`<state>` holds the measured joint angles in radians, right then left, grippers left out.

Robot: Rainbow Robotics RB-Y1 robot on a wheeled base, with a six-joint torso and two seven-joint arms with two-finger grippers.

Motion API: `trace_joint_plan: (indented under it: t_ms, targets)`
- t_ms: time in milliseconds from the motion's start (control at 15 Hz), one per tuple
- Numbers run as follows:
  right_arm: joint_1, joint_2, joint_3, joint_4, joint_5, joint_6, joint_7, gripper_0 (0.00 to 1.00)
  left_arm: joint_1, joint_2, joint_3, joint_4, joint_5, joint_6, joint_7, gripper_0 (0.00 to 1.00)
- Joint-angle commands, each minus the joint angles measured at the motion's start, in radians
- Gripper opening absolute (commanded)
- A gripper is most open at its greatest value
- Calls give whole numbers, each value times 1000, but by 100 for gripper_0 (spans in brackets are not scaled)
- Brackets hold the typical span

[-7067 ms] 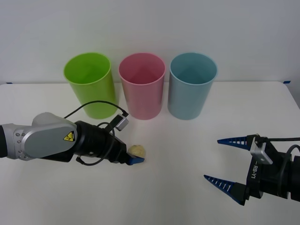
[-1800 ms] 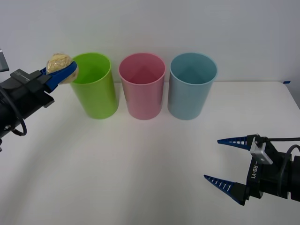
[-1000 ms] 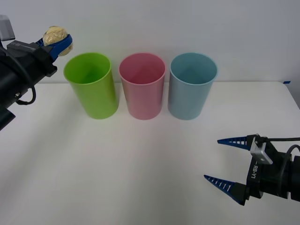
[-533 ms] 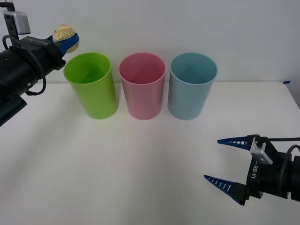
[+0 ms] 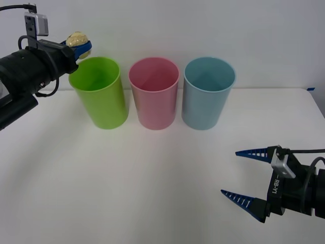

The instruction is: Put cans in the blue bin and PET bottles in the pink bin and trash in the green bin.

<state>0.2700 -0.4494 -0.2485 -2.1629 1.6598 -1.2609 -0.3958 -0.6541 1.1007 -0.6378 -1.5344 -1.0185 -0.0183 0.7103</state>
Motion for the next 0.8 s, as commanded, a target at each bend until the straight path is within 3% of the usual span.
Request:
trace_joint_plan:
  t_ms: [67,533,800]
  targets:
    - [0,0,0,0,0,0,0,100,-27,18,-51,20,0,0,8,0]
    - [0,0,0,0,0,0,0,100,-111,34,-195,82,17,-2,40,0]
    - [0,0,0,0,0,0,0,100,-128,34,-218,97,23,-34,55,0]
